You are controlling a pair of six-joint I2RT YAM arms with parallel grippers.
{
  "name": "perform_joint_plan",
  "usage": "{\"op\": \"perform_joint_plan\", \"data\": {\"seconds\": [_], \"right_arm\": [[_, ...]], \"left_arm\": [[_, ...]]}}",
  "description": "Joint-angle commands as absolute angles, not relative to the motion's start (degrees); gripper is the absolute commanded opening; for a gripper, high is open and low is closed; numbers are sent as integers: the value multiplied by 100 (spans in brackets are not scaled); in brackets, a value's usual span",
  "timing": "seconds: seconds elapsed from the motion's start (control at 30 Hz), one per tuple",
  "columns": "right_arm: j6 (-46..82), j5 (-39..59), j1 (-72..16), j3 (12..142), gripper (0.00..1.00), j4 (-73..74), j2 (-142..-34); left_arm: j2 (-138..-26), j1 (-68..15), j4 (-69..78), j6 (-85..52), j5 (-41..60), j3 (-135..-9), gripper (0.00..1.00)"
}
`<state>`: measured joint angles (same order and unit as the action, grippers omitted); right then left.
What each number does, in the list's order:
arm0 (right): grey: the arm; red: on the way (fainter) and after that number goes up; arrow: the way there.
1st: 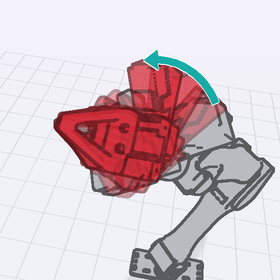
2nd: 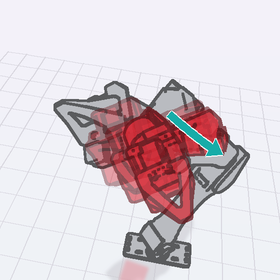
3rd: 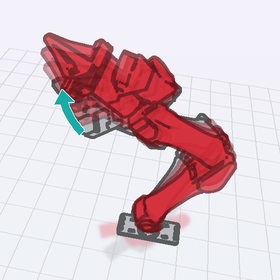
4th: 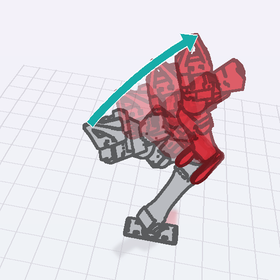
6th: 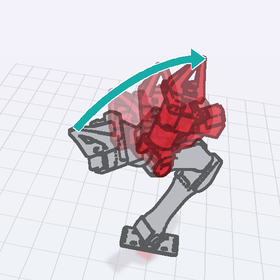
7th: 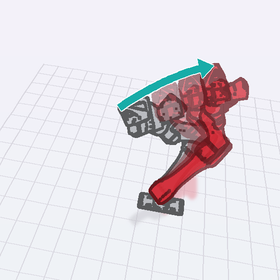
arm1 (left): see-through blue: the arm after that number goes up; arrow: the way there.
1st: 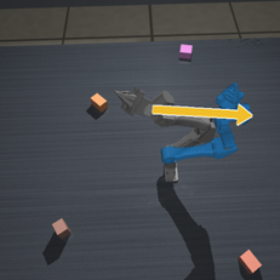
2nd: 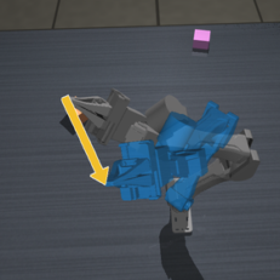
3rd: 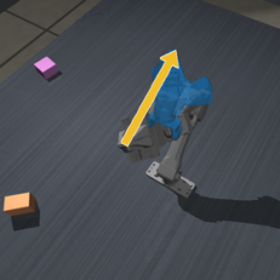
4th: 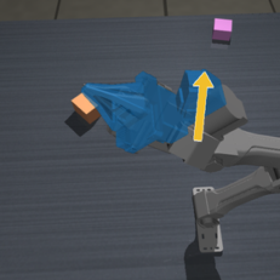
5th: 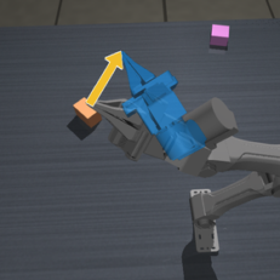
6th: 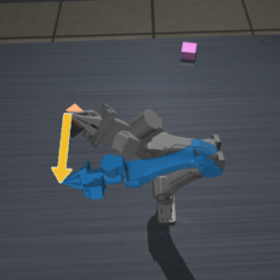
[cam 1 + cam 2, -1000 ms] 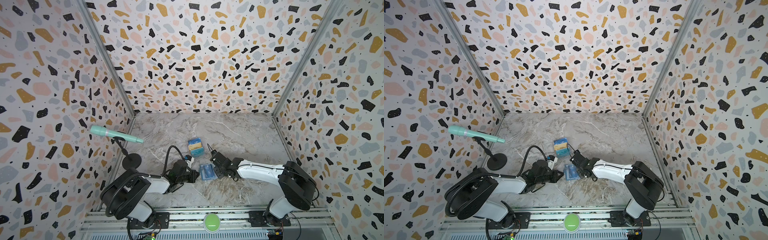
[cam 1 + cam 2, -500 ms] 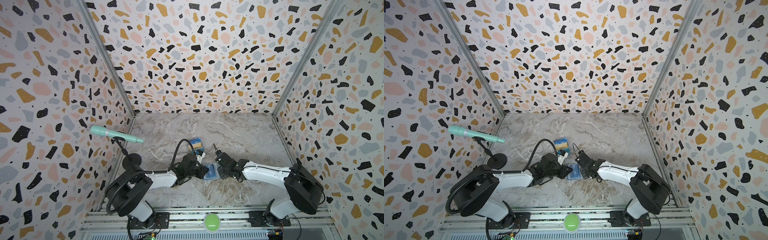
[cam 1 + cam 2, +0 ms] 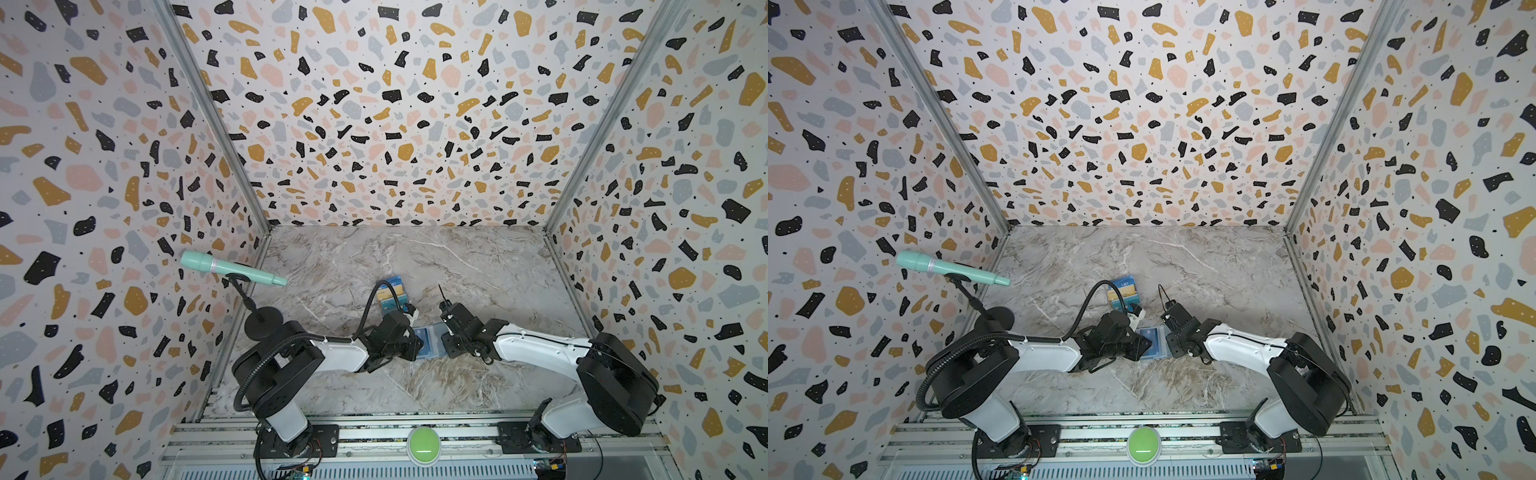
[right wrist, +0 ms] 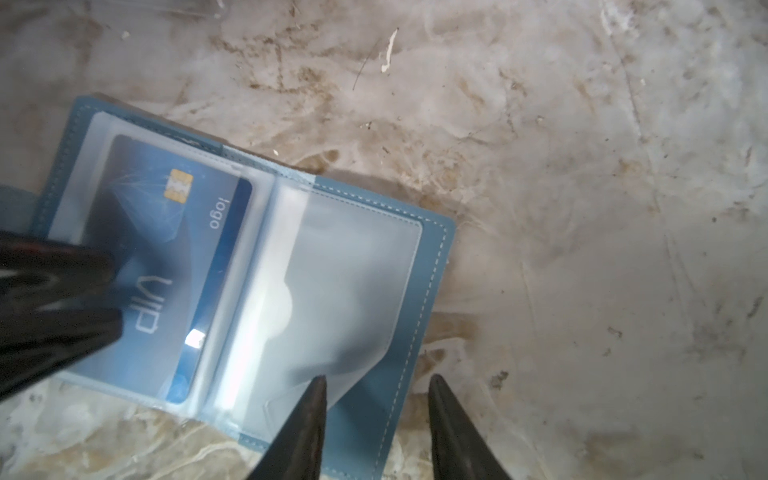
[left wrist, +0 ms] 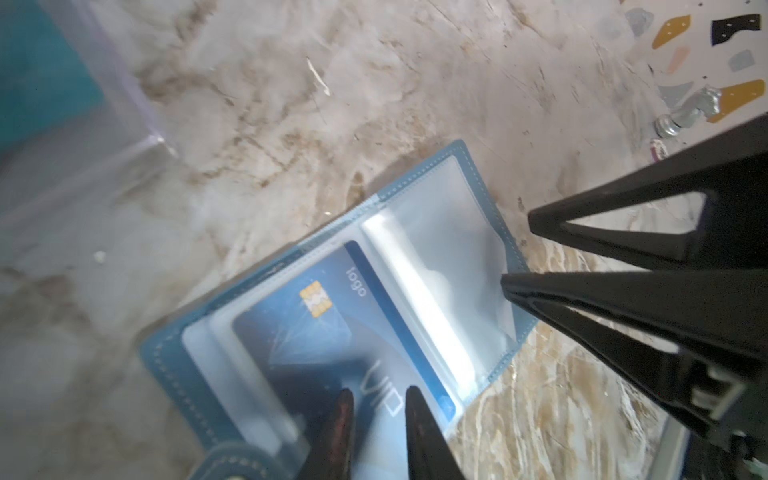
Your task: Take the credit cards out of the card holder
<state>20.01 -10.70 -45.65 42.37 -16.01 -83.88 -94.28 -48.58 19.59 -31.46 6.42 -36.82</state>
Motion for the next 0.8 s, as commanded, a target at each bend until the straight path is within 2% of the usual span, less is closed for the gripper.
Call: {"op": "perform_joint_plan", "data": {"seconds": [0.0,0.57,0.77], "right_arm": [[1965,-1004,-4527,4192,42,-1685,-8329],[1668,-1005,-4307,5074,42,-2864,-7866],[1600,-287,-4300,5695,33,-2693,-7584]], "left_arm": [[-9354,-4865,1478,-3272,-139,-3594,25],[-9607,-4909,1634,-3226,-17,-3432,25],[-9593,-4907,1664,-3246,-10,-3375,25]]}}
